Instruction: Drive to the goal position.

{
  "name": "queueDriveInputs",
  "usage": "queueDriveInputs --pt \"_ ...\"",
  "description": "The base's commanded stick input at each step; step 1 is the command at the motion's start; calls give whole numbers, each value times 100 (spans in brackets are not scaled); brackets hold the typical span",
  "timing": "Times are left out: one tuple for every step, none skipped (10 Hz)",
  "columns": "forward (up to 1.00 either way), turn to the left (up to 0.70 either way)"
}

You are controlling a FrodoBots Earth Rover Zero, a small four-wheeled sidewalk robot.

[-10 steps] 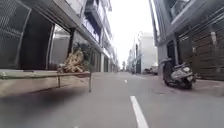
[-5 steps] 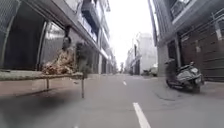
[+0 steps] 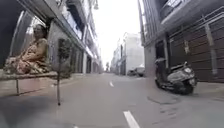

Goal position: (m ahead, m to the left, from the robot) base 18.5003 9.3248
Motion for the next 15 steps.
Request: queueDriveInputs --pt "100 0" --pt "100 0" --pt "100 0" --pt "100 0" --pt "100 0" --pt "100 0" --pt "100 0" --pt "100 0" --pt "100 0" --pt "100 0" --pt "100 0" --pt "100 0" --pt "100 13" --pt "100 24" --pt "100 36"
